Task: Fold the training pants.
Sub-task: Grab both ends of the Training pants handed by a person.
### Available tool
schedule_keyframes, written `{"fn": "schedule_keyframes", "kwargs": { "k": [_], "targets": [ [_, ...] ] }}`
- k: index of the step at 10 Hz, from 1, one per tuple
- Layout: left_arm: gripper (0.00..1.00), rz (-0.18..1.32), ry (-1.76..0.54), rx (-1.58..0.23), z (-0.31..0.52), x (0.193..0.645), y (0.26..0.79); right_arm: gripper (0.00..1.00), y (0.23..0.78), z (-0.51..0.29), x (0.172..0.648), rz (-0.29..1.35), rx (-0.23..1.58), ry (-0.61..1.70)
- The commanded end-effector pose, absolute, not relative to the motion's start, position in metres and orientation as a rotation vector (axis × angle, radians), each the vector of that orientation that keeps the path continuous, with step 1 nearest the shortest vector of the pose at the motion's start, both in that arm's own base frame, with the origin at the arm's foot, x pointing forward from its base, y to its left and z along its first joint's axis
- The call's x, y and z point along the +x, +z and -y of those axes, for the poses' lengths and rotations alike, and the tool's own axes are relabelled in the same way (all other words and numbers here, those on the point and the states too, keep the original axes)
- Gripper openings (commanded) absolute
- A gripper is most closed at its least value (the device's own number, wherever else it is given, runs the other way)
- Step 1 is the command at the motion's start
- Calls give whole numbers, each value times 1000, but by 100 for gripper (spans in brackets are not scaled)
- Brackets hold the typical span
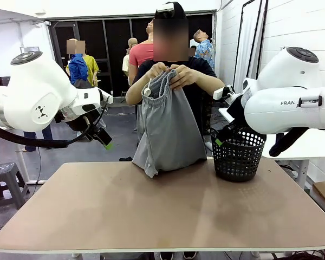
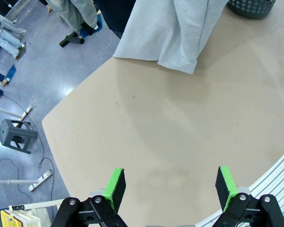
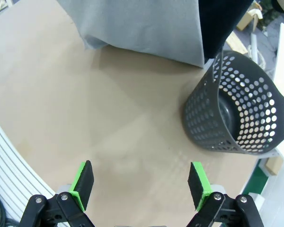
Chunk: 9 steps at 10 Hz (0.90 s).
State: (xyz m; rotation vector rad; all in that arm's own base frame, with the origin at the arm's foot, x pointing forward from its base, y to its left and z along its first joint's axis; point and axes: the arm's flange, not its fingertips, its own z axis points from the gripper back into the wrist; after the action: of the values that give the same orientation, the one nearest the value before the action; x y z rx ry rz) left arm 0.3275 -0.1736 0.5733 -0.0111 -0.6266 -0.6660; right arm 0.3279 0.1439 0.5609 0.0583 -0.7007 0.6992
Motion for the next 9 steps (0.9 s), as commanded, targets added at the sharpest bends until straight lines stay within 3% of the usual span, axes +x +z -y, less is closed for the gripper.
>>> {"fn": "schedule_keyframes", "kwargs": {
  "k": [1,9],
  "targets": [
    [100,628,-669,-16,174,328,573,100,559,-144,329,695,64,701],
    [100,628,-669,-16,174,328,573,100,559,-144,329,695,64,701]
  ]
}}
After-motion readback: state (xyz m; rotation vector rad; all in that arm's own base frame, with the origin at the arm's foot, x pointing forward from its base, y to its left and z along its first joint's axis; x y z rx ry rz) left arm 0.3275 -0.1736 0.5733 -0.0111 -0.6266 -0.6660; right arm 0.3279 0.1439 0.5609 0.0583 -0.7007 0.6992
